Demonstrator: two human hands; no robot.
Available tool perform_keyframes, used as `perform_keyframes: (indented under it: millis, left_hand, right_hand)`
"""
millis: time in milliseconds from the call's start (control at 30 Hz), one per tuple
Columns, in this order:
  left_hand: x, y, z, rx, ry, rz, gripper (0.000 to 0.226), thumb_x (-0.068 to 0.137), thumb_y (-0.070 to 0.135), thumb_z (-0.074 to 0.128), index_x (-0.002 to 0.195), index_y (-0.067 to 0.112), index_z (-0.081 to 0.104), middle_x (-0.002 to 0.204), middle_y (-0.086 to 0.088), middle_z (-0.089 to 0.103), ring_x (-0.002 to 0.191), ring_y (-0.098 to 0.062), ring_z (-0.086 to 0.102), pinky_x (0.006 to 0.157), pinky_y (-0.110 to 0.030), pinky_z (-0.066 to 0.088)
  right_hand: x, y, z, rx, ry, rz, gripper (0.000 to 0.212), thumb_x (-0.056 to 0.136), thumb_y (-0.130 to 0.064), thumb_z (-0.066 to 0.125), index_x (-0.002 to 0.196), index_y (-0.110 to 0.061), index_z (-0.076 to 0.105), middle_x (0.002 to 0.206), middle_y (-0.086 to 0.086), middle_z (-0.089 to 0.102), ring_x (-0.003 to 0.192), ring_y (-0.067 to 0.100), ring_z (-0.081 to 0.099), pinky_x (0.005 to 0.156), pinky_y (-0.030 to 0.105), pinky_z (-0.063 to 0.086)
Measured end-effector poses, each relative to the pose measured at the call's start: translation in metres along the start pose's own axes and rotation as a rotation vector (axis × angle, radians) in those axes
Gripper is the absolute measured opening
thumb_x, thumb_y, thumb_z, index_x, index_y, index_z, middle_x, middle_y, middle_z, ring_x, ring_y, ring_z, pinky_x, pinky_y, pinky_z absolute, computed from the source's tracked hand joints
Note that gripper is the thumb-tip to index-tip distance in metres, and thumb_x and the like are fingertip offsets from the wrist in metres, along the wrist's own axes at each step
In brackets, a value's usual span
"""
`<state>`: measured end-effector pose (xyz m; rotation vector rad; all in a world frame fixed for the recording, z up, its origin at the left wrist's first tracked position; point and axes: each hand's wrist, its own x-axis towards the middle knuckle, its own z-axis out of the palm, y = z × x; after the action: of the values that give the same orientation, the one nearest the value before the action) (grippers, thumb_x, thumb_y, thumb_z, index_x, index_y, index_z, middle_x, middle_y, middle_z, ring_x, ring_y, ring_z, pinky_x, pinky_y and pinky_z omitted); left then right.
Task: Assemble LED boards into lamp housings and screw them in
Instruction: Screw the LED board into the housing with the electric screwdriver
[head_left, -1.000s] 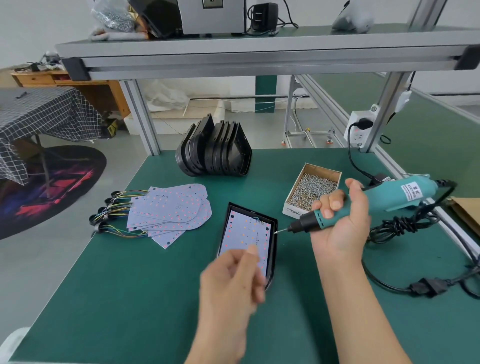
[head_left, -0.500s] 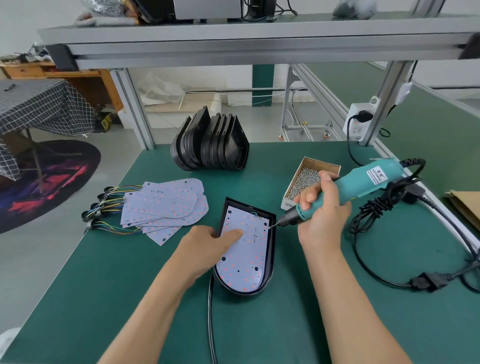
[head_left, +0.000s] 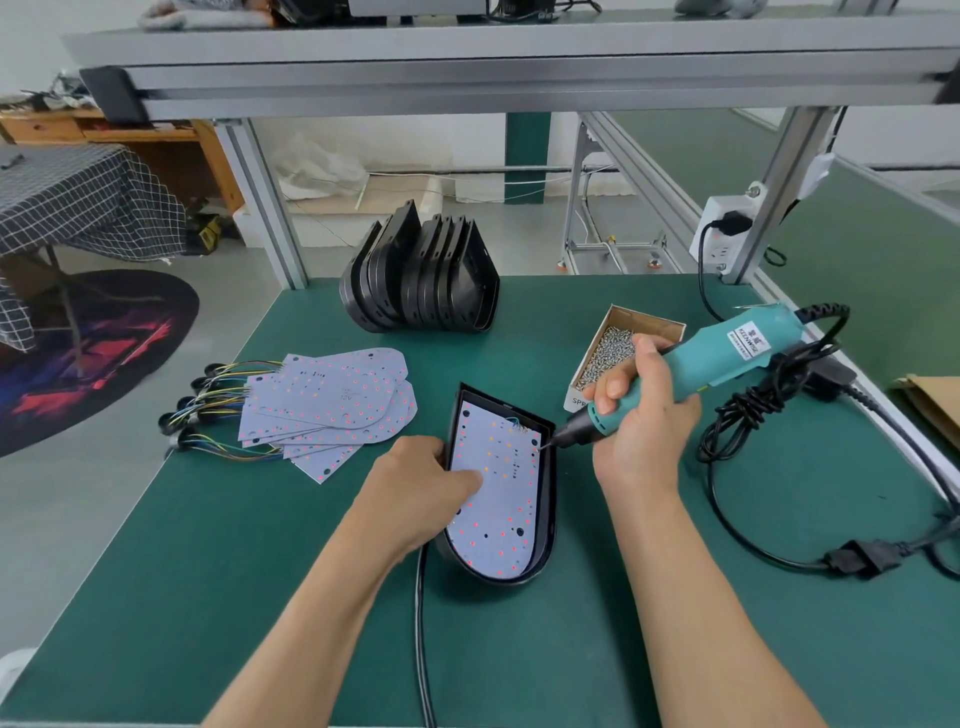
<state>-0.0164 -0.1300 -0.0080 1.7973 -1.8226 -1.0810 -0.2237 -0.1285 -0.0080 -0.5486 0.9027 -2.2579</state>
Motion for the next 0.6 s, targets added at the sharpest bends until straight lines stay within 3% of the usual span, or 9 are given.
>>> perform_keyframes:
  millis: [600]
  left_hand:
    - [-0.0049, 0.0066, -0.0010, 0.019, 0.009, -0.020, 0.017, 0.077, 0.032, 0.069, 0.081, 0.016, 0.069, 0.077, -0.001, 0.074, 0.083, -0.026, 0.072, 0.068, -0.032, 0.054]
  right_hand:
    - [0.0012, 0.0062, -0.0020, -0.056, 0.011, -0.009, 0.013, 0.094, -0.019, 0.065, 0.082, -0.023, 0.060, 0.054, 0.003, 0.042, 0.044, 0.022, 0.036, 0.060, 0.039, 0.047]
